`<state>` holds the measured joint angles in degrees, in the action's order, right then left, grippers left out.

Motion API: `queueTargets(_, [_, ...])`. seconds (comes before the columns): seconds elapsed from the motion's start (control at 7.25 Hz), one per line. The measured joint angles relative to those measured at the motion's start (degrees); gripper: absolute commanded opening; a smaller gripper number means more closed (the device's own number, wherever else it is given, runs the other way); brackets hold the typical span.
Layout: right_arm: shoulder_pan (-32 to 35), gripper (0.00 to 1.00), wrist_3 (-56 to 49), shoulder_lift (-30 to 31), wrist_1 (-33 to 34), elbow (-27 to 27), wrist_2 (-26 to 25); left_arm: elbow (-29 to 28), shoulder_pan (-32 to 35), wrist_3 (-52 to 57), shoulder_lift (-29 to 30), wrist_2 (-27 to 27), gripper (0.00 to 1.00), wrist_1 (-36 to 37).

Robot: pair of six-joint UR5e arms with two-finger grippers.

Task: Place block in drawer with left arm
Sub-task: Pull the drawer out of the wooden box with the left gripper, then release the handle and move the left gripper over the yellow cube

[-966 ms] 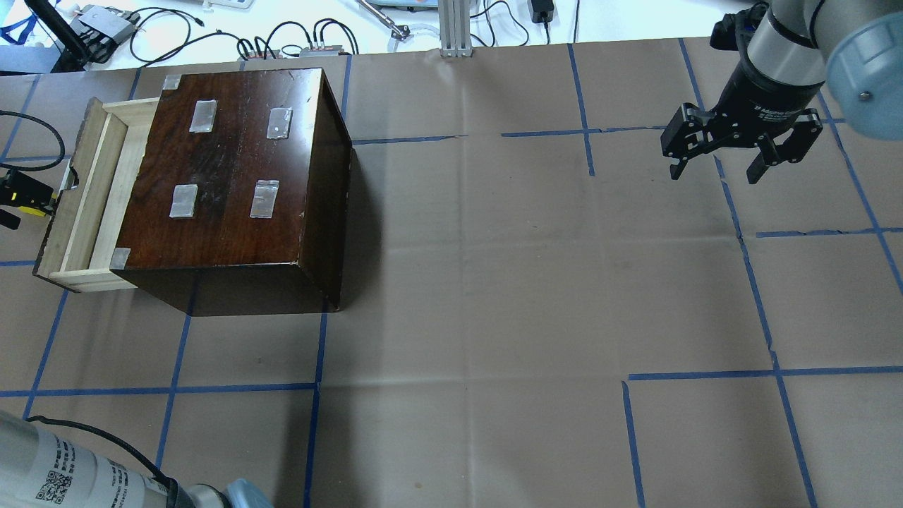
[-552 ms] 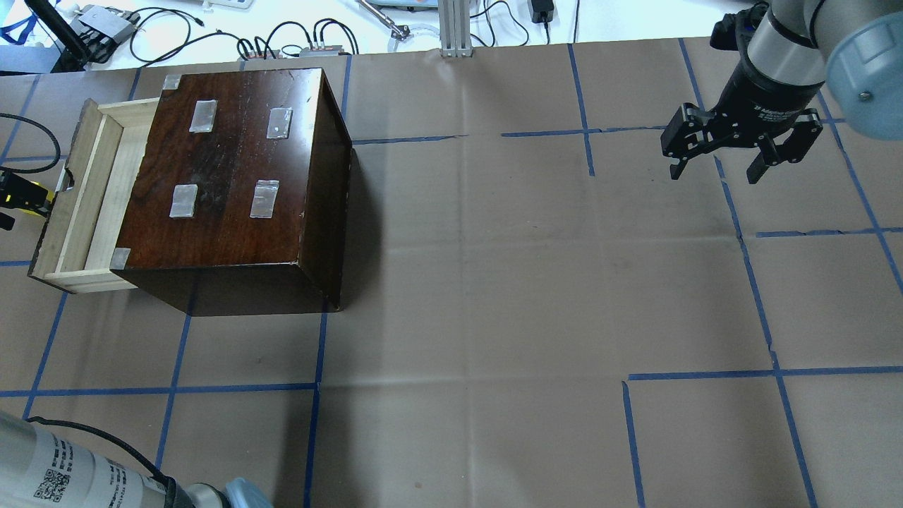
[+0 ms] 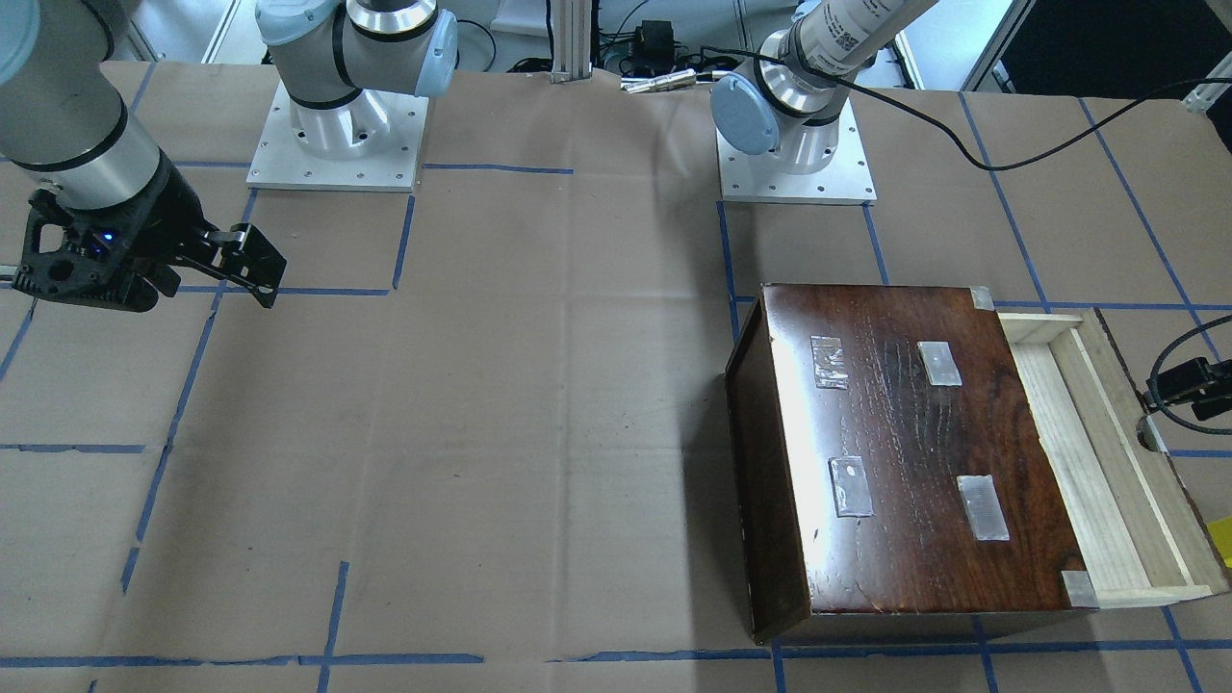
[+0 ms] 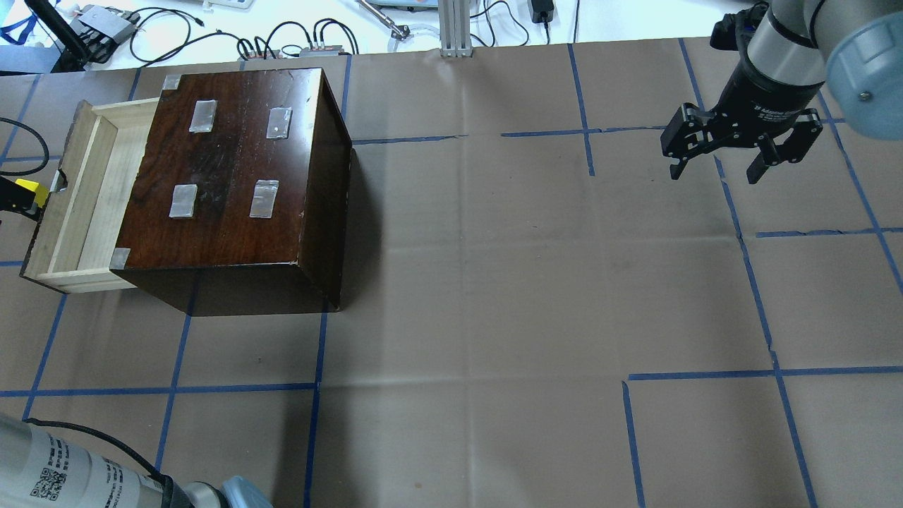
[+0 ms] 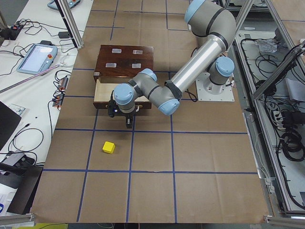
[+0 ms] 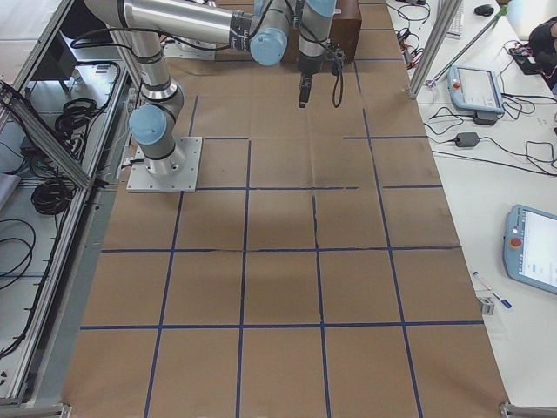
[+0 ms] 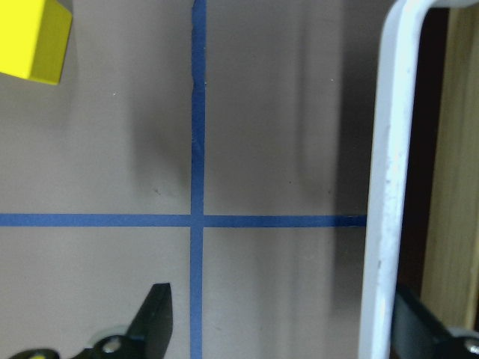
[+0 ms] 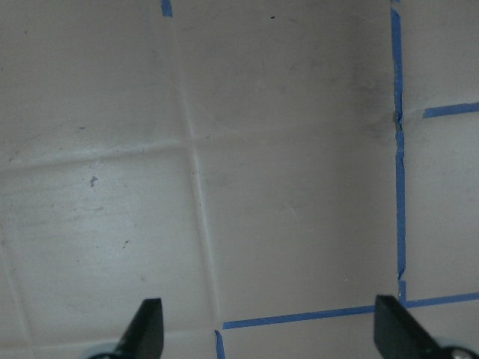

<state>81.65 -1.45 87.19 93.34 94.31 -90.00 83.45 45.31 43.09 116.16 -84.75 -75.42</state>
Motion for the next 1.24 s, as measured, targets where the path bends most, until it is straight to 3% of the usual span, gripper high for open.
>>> queueTargets(0.41, [0.0, 1.0, 0.0, 0.0, 0.0, 0.0, 0.0, -7.7, -0.3, 0.1, 3.1, -2.3, 0.98, 0.0])
queueTargets(0.83, [0.0, 1.0, 0.0, 0.0, 0.0, 0.0, 0.0, -17.6, -0.3, 1.8, 12.3, -3.9, 0.98, 0.1])
queueTargets(1.24, [0.0, 1.0, 0.0, 0.0, 0.0, 0.0, 0.0, -23.7, -0.1, 12.3, 20.1, -3.9, 0.98, 0.4])
